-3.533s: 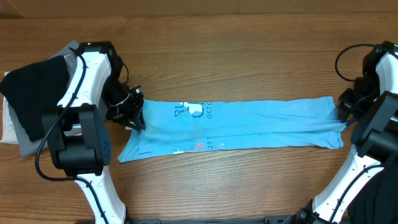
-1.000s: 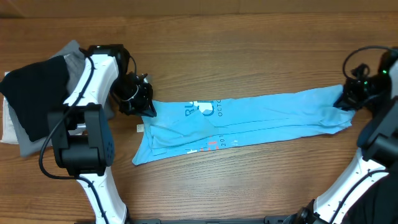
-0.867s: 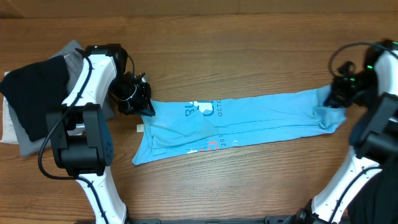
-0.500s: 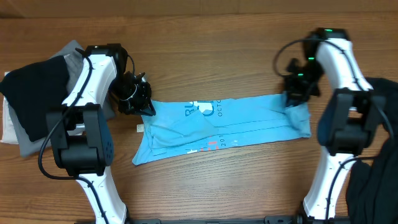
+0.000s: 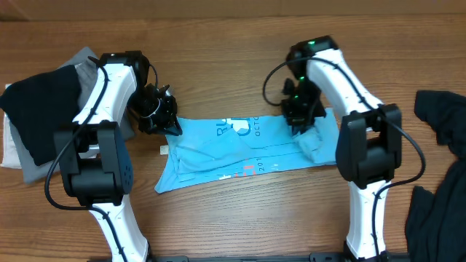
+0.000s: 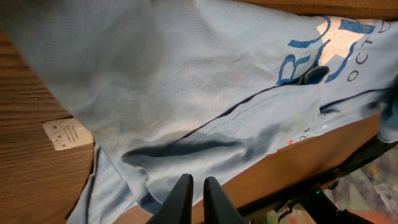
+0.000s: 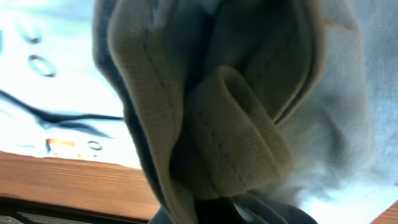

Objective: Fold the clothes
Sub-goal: 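Fold the strip's right end leftward toward the left gripper with the right gripper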

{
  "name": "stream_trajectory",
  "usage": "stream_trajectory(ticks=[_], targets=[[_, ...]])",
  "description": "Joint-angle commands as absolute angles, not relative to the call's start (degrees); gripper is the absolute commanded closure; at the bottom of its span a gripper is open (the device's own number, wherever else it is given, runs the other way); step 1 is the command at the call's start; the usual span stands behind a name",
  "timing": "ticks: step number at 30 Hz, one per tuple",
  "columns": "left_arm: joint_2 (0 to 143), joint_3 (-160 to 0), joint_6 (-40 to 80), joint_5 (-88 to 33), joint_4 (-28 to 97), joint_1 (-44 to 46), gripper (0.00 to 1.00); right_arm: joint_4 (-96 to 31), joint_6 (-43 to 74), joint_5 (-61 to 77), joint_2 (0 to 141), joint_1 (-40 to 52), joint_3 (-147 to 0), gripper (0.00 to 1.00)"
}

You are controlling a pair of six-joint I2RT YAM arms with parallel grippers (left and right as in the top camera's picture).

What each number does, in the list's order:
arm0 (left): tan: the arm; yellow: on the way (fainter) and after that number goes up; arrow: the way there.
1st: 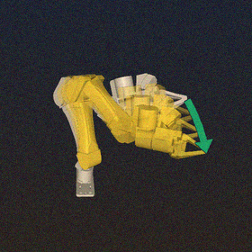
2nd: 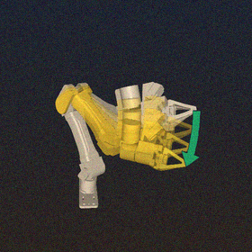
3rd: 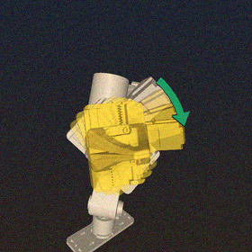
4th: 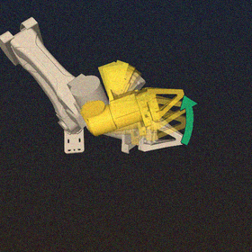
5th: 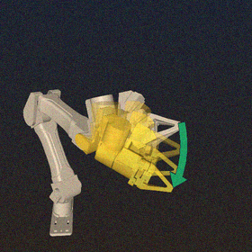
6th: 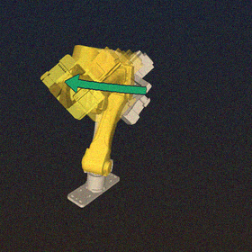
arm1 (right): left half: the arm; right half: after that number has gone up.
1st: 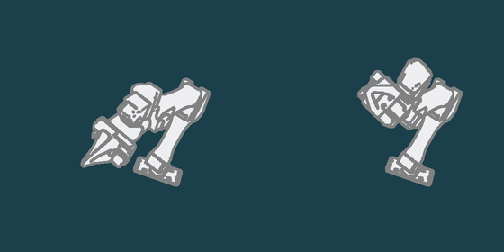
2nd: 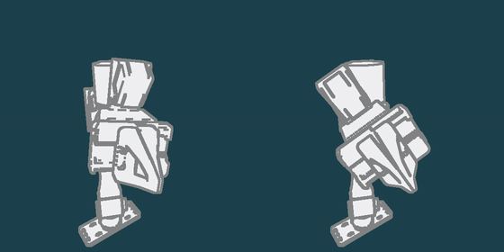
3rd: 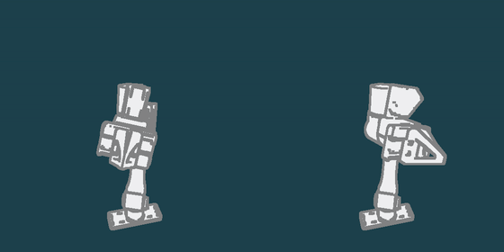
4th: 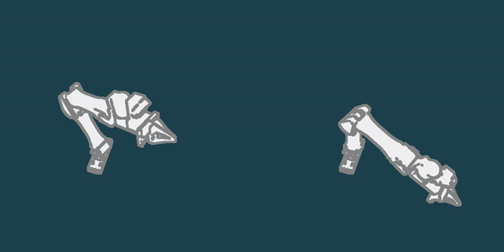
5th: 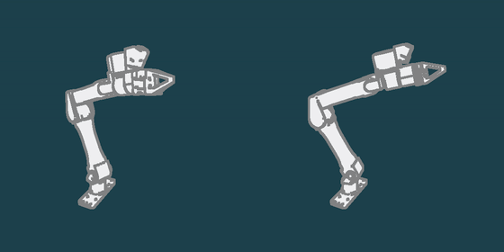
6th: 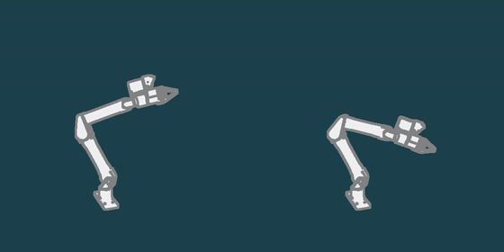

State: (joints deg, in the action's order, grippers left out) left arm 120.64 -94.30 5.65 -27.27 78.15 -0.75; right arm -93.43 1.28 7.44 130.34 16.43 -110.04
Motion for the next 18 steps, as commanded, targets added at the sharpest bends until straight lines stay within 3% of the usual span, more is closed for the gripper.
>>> stream_trajectory(ticks=[1,3,9,18], targets=[[119.46,-95.11,6.04,-28.14,78.15,-0.71,0.89,-92.84,3.25,7.55,127.83,19.2,-111.0,0.96],[119.46,-95.11,6.04,-28.14,78.15,-0.71,0.89,-92.09,3.77,7.53,127.83,20.38,-111.0,0.95],[119.46,-95.11,6.02,-28.12,78.37,-0.71,0.89,-90.78,4.78,7.57,127.83,22.24,-111.0,0.74],[119.46,-95.11,6.02,-28.12,78.41,-0.71,0.89,-91.88,4.56,5.85,127.83,21.87,-111.0,0.71]])
